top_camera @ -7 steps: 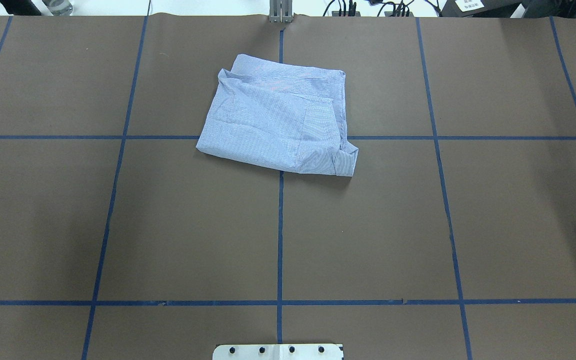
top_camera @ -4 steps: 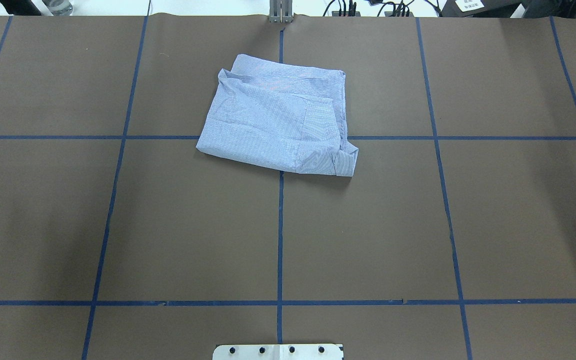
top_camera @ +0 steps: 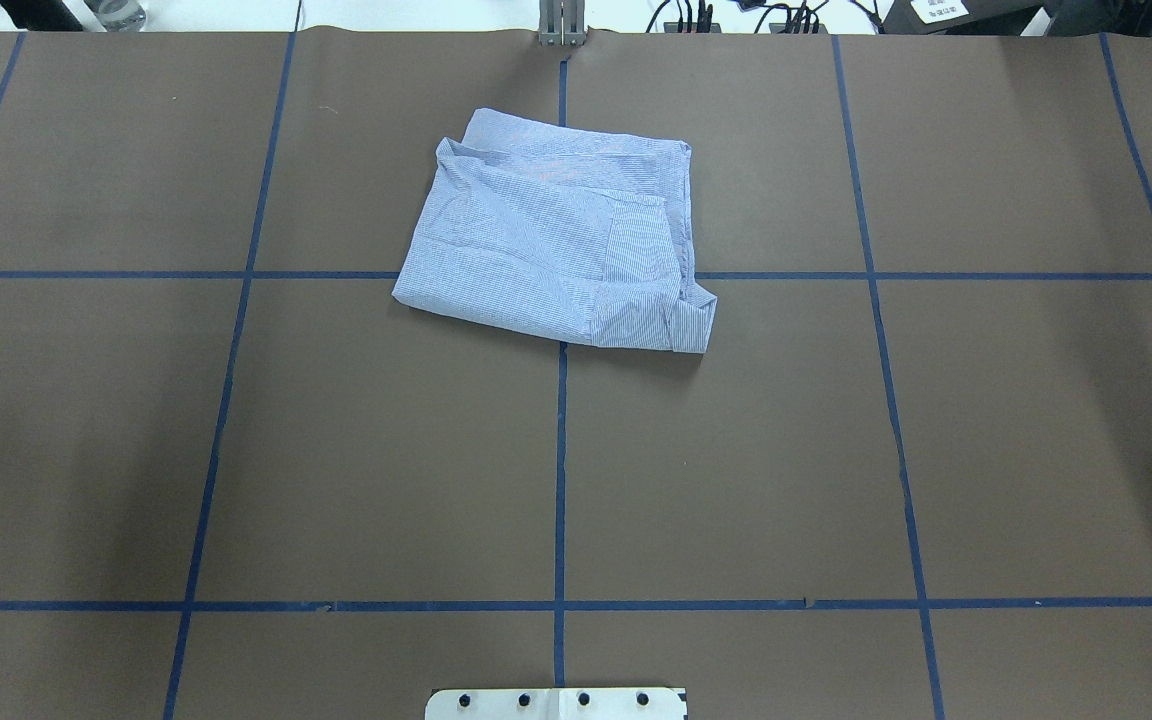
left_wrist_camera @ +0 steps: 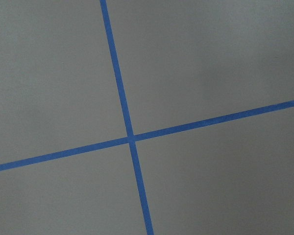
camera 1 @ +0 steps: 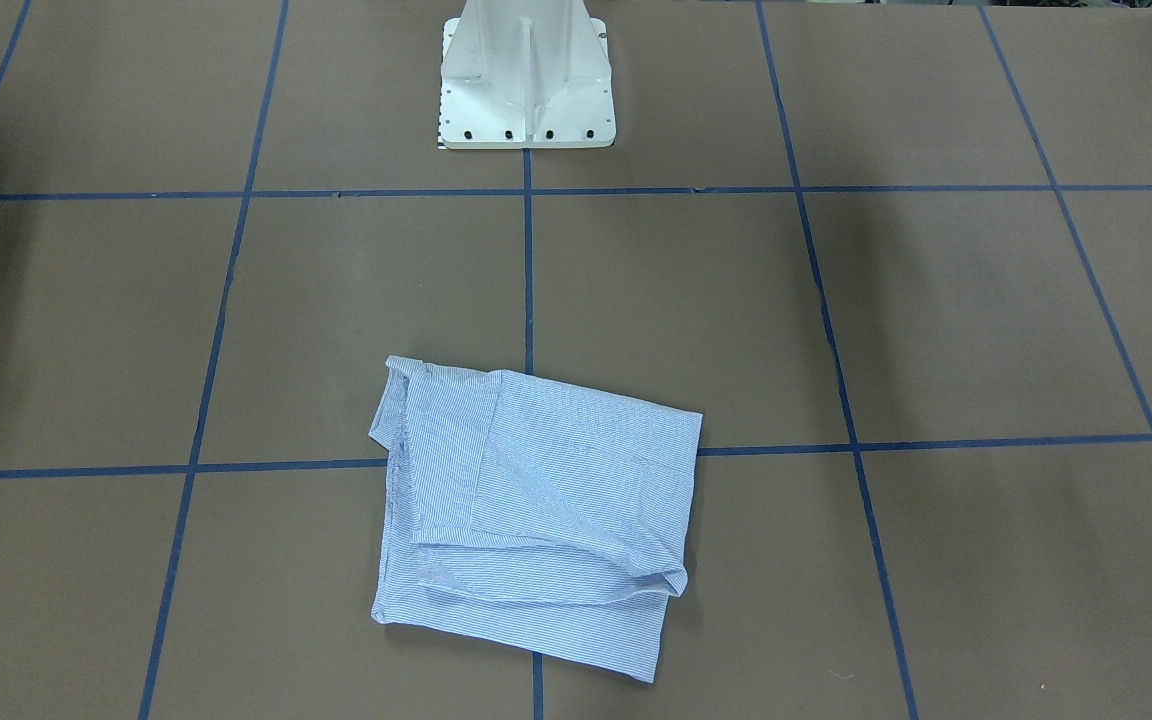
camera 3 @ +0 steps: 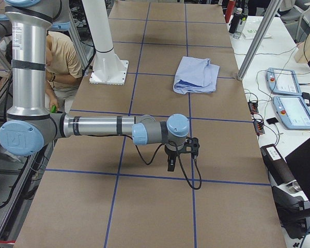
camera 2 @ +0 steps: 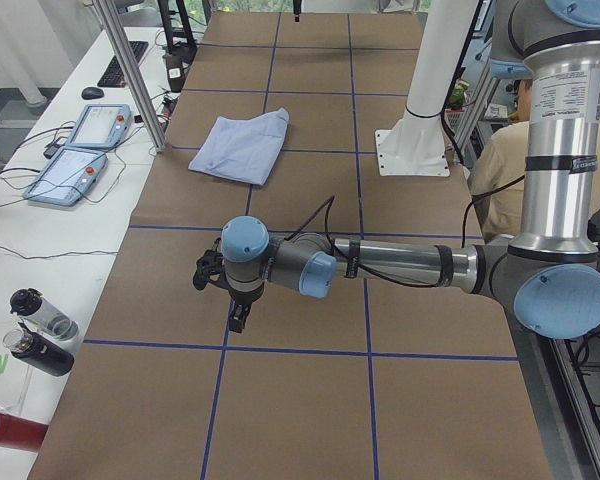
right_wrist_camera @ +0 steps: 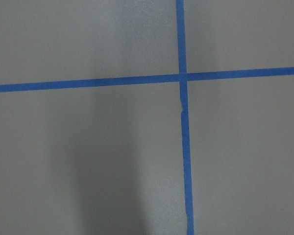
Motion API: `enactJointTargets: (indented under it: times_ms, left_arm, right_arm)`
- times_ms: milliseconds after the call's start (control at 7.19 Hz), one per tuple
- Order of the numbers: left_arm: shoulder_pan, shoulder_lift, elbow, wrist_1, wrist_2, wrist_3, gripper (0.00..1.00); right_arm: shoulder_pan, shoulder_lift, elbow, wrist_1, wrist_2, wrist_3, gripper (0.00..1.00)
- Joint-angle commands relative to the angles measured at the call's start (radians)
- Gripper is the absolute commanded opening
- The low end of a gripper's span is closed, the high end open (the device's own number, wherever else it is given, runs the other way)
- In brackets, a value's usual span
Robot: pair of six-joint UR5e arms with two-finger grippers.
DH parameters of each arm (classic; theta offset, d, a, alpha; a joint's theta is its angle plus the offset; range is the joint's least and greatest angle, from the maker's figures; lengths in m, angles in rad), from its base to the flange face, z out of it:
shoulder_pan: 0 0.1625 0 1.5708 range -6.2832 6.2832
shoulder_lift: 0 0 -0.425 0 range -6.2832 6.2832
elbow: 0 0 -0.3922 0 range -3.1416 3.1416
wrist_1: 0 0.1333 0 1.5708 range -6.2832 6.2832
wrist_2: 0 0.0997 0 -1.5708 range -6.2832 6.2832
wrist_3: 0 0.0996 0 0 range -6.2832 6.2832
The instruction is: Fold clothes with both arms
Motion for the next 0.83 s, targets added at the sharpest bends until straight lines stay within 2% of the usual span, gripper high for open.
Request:
enactJointTargets:
  times_ms: [0, 278, 695]
  left_arm:
    - [-0.018, 0.004, -0.006, 0.003, -0.024, -0.003, 1.0]
    - [-0.018, 0.011, -0.012, -0.005, -0.013, -0.003, 1.0]
    - [-0.012, 0.013, -0.054, -0.004, -0.006, -0.001, 1.0]
  right_arm:
    - [0.0, 0.01, 0.021, 0.006, -0.004, 0.011, 1.0]
    - [0.0, -0.007, 0.023, 0.011, 0.004, 0.003, 1.0]
    - [0.001, -0.038, 0.034, 0.011, -0.038, 0.006, 1.0]
